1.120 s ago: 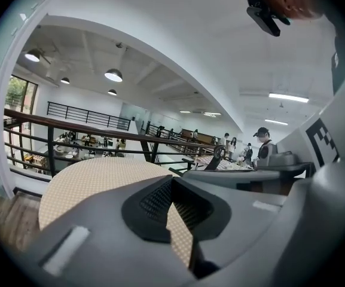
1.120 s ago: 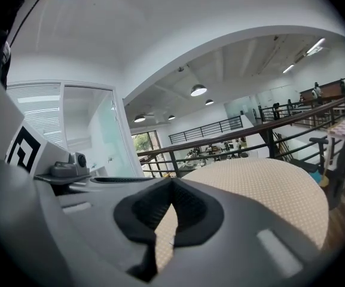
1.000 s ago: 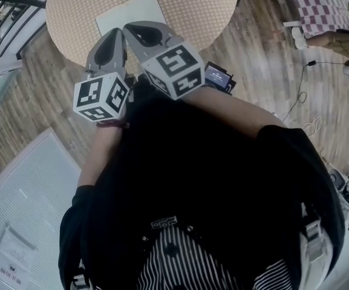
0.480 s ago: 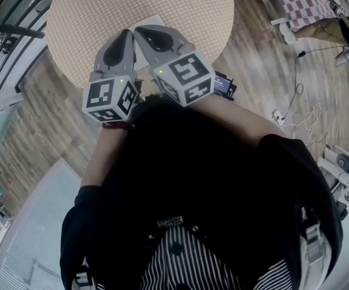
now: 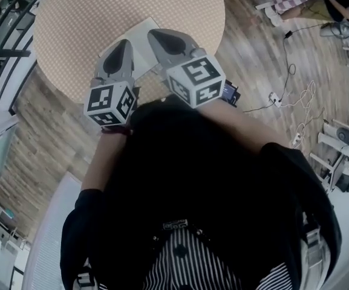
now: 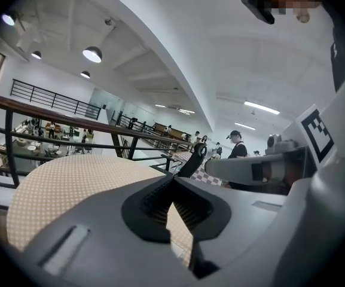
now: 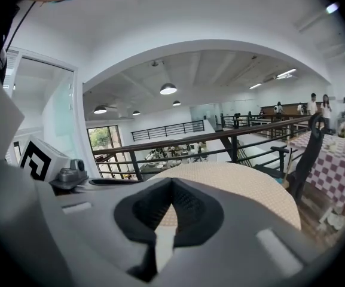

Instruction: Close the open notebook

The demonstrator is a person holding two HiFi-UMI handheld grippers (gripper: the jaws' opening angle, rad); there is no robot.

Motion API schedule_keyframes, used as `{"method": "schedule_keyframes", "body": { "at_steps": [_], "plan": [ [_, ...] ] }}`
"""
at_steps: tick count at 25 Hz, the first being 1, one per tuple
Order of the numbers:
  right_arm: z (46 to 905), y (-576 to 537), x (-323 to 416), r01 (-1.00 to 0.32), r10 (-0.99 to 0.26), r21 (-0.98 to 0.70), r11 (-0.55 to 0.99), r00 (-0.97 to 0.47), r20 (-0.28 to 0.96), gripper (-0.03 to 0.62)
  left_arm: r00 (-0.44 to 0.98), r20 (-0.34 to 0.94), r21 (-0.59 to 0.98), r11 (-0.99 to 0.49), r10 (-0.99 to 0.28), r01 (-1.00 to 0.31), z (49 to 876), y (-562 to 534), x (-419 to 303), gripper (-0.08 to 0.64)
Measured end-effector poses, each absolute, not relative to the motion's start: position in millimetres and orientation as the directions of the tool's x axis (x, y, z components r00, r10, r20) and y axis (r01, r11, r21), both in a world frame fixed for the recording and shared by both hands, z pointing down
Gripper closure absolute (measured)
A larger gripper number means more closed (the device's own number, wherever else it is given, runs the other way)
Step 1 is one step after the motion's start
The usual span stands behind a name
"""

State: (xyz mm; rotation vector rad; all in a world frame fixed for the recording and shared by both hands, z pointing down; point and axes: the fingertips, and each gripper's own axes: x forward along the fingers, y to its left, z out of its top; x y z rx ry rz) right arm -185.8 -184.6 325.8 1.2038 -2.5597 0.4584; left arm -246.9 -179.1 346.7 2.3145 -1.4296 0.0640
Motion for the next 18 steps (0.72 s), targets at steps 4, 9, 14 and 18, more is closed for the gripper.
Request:
{"method": "schedule_keyframes", "body": {
  "at_steps": [4,9,14,18],
  "plan": [
    [329,-197,-180,-0.774,-0.686,-0.171,0.61,-0.623,0.374,0.591,0.449,0.246,0.31,-0.369,-0.859,-0.876,347,-190,-249,0.558],
    [335,-214,-195,-0.75,-0.663,-0.198,0.631,-0.654,0.364,0.591,0.399,0.273,0.305,-0.315,-0.875,-0.899,345,-203,-262,0.558],
    [351,-225,-205,-0.74,-0.645,-0.224,0.634,-0.666,0.375,0.592,0.396,0.318,0.296,-0.307,-0.861,-0.905,364,-211,-273,0.558],
    [365,-240,-194,-0.747,-0.643,-0.238,0.62,-0.658,0.391,0.591,0.397,0.327,0.324,-0.293,-0.858,-0.9,375,-226,-264,0.557]
  ]
}}
